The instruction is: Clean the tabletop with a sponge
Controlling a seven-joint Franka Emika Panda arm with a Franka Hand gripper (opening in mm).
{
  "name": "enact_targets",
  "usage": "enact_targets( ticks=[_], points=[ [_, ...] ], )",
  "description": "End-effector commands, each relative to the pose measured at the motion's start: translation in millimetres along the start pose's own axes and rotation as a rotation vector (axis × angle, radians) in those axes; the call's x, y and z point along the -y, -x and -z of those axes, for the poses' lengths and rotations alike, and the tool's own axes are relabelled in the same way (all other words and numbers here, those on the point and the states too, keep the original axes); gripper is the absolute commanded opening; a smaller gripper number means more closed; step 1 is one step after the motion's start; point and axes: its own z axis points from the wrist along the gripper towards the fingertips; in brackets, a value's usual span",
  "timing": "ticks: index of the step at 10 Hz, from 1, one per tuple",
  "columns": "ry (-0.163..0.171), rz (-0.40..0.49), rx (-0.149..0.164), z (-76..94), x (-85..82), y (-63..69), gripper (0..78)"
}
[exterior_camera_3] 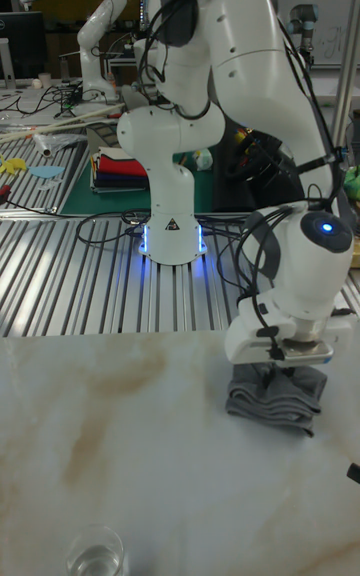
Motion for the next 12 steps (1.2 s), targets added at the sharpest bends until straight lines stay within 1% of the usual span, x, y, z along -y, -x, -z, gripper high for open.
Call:
enact_targets(
  ticks=[1, 4, 5, 6, 8, 9, 10, 11, 12],
  points=[
    [0.02, -0.041, 0.041, 2.1, -34.7, 47.9, 1.2],
    [0.024, -0.045, 0.057, -3.1, -36.3, 59.2, 1.2],
    [0.029, -0.049, 0.06, -3.7, -37.1, 60.9, 1.2],
    [0.042, -0.058, 0.07, -2.2, -39.8, 61.6, 1.2],
    [0.051, -0.081, 0.08, 3.1, -52.0, 62.3, 1.2],
    [0.05, -0.09, 0.104, 4.0, -59.1, 62.4, 1.2],
    [0.051, -0.094, 0.113, 3.9, -61.4, 62.4, 1.2],
    [0.065, -0.106, 0.149, 2.5, -69.8, 62.7, 1.2],
    [0.082, -0.12, 0.161, 0.4, -75.1, 63.3, 1.2]
  ],
)
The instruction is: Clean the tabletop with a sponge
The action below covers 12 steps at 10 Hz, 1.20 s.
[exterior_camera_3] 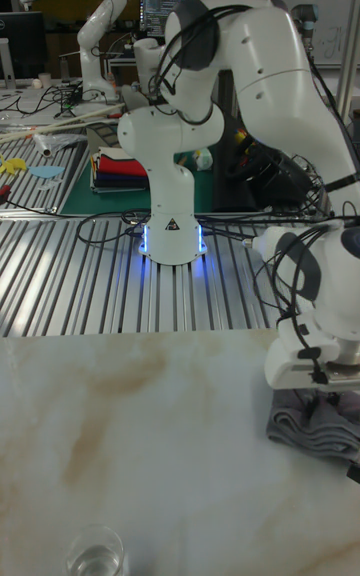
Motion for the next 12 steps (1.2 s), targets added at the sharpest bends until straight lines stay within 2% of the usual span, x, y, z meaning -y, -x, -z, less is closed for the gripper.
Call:
enact_targets(
  ticks=[1, 5, 7, 8, 9, 10, 11, 12],
  points=[
    [0.044, -0.053, 0.074, -1.7, -31.7, 0.3, 1.2],
    [0.048, -0.066, 0.052, 1.0, -45.9, -7.2, 1.2],
    [0.041, -0.072, 0.015, 0.1, -53.3, -24.7, 1.2],
    [0.036, -0.074, 0.003, 1.0, -54.6, -28.6, 1.2],
    [-0.006, -0.069, -0.041, 8.6, -58.3, -42.8, 1.2],
    [-0.02, -0.065, -0.055, 11.7, -58.7, -46.5, 1.2],
    [-0.056, -0.058, -0.094, 21.2, -55.8, -56.3, 1.2],
    [-0.069, -0.047, -0.106, 25.4, -47.4, -61.6, 1.2]
  ],
)
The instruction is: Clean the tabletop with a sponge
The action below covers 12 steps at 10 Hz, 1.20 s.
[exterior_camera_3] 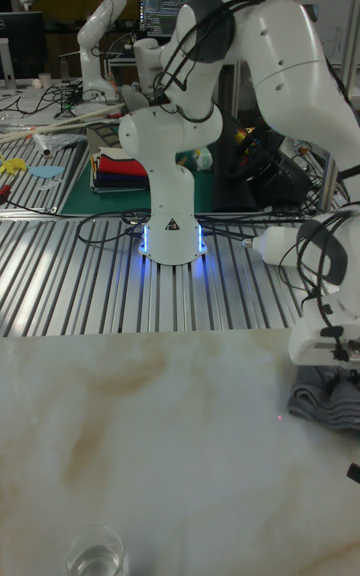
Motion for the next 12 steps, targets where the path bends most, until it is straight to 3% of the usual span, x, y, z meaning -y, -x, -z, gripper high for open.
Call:
enact_targets(
  ticks=[1, 2, 3, 4, 10, 12],
  points=[
    [-0.072, 0.026, -0.071, 19.4, 15.8, -21.7, 1.2],
    [-0.071, 0.051, -0.072, 17.6, 37.6, -25.2, 1.2],
    [-0.071, 0.056, -0.072, 16.8, 42.0, -25.5, 1.2],
    [-0.071, 0.092, -0.071, 11.5, 67.4, -24.6, 1.2],
    [-0.103, 0.164, -0.064, -0.3, 120.0, -14.2, 1.2],
    [-0.113, 0.177, -0.061, 3.3, 126.7, -6.9, 1.2]
  ],
)
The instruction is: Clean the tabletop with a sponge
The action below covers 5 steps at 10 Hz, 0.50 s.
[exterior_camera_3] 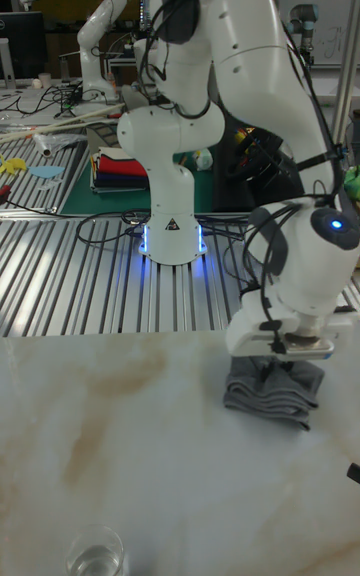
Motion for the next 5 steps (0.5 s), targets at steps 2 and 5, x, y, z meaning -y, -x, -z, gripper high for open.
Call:
enact_targets(
  ticks=[2, 5],
  points=[
    [-0.024, 0.084, 0.02, 10.4, 50.0, 33.3, 1.2],
    [0.004, 0.065, 0.066, 1.5, 36.3, 57.8, 1.2]
  ],
)
